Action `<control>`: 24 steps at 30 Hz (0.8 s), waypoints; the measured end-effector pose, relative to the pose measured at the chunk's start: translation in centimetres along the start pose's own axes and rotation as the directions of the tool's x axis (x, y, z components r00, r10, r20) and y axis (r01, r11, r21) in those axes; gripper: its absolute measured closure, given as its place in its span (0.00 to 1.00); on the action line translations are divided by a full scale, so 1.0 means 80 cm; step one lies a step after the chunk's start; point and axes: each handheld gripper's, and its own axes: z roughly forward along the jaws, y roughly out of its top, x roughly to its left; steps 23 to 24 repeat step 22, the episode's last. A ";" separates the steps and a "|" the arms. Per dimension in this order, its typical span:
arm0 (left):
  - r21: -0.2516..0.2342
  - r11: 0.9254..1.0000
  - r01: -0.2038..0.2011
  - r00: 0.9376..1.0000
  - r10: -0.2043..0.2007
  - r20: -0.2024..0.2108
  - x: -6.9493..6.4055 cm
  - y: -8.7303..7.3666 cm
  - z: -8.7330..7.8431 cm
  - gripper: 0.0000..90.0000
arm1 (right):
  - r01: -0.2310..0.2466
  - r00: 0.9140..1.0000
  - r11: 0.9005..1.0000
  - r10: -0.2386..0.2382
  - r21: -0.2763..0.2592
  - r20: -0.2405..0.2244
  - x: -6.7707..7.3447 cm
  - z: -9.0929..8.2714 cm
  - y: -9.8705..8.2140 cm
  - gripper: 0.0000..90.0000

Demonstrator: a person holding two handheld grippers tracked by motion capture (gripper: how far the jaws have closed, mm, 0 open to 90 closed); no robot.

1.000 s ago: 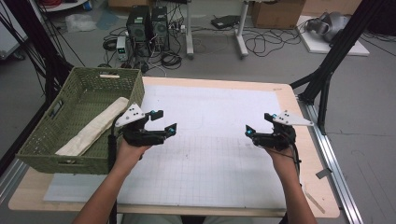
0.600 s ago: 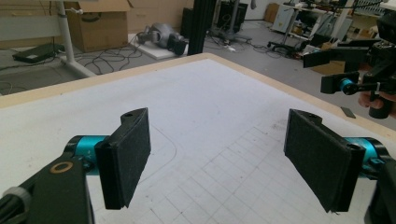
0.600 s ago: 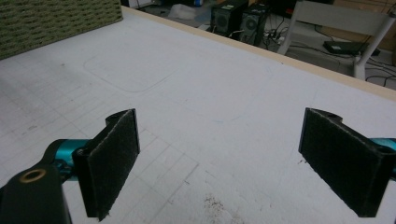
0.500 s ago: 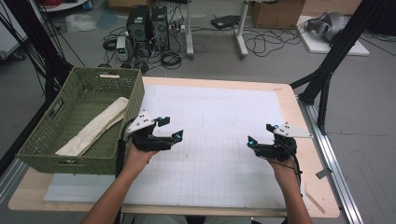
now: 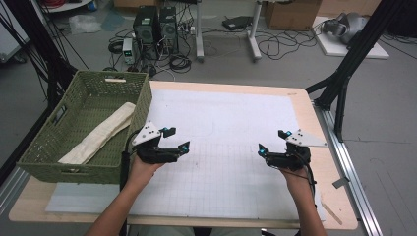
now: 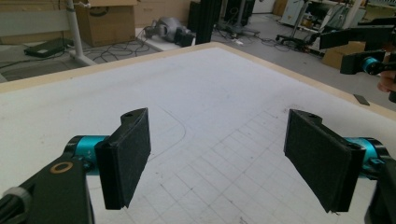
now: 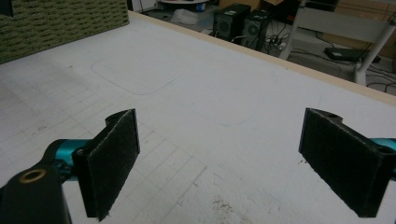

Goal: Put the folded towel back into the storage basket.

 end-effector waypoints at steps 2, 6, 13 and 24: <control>0.001 1.000 0.000 1.000 0.000 0.001 0.000 0.000 0.000 0.26 | -0.002 1.000 1.000 0.002 0.002 -0.005 0.000 0.000 0.000 0.13; -0.001 1.000 0.002 1.000 -0.002 -0.005 0.001 0.000 -0.001 0.26 | -0.004 1.000 1.000 0.004 -0.004 -0.007 -0.001 0.000 0.000 0.13; -0.003 1.000 0.003 1.000 -0.003 -0.005 0.000 0.000 -0.001 0.26 | -0.010 1.000 1.000 0.010 -0.005 -0.009 -0.002 0.001 -0.001 0.13; 0.001 1.000 0.001 1.000 -0.001 -0.006 0.000 0.000 0.000 0.26 | -0.018 1.000 1.000 0.018 0.001 -0.010 -0.003 0.003 -0.001 0.13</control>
